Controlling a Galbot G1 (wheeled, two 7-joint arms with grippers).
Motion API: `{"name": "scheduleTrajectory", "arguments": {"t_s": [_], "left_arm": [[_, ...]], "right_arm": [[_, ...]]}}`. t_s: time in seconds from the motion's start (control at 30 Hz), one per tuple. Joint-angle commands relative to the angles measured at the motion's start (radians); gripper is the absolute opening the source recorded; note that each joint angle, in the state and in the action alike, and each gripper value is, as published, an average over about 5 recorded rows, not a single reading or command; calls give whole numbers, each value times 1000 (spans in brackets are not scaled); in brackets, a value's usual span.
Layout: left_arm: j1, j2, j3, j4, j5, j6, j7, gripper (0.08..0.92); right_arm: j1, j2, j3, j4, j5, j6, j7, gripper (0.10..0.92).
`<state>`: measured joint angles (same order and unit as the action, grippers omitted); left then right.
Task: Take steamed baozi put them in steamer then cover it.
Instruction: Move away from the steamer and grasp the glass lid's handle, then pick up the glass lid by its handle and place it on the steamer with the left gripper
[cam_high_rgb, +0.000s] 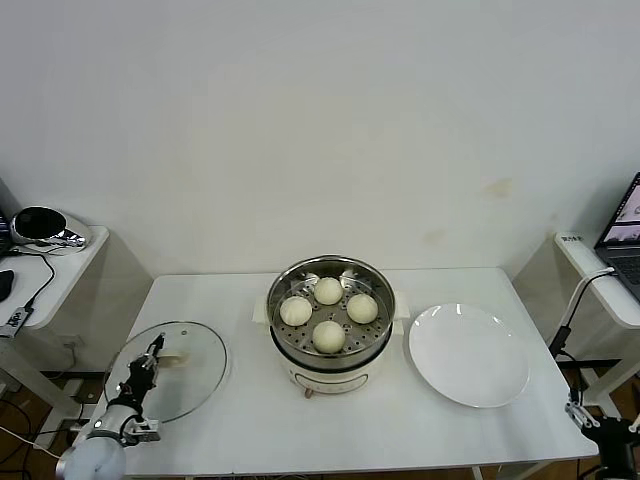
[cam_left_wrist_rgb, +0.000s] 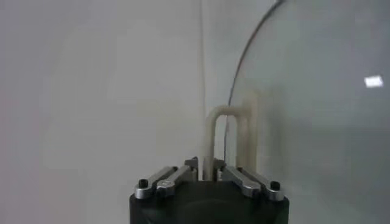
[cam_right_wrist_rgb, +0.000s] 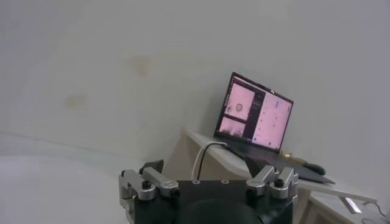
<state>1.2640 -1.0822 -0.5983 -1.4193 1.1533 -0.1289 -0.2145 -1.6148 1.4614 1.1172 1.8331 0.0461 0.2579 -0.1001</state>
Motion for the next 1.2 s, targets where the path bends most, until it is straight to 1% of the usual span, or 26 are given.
{"name": "scheduleTrajectory", "arguments": {"t_s": [0.03,0.2,0.33,0.4,0.5,0.63,0.7,0.8,0.93,1.07,1.2], "left_arm": [[160,86,-90,-368,-113,85,61,150],[195,170,-159,-519,-251,170,178,150],[166,228,-138,-594,-346,252,244,150],[136,249,-101,-621,-373,293,261,150],[76,276,-9,-664,-412,357,273,150],[-39,293,199,-670,-465,435,272,150],[-106,278,314,-646,-474,466,270,150],[-221,228,450,-611,-447,513,282,150],[-379,136,593,-579,-361,600,350,150],[-476,31,681,-545,-235,672,436,150],[-515,-60,733,-517,-106,709,499,150]], "right_arm": [[0,0,-14,10,-3,2,-2,823],[-2,3,-26,14,-10,9,-3,823],[-4,8,-44,15,-21,18,-7,823],[-6,12,-55,16,-31,24,-13,823],[-9,19,-76,21,-52,32,-22,823],[-7,30,-103,27,-80,38,-28,823],[-2,38,-115,26,-88,38,-31,823],[3,49,-133,26,-89,29,-32,823],[12,61,-141,20,-118,12,-15,823],[19,64,-134,5,-140,7,7,823],[20,64,-128,-4,-148,10,14,823]]}}
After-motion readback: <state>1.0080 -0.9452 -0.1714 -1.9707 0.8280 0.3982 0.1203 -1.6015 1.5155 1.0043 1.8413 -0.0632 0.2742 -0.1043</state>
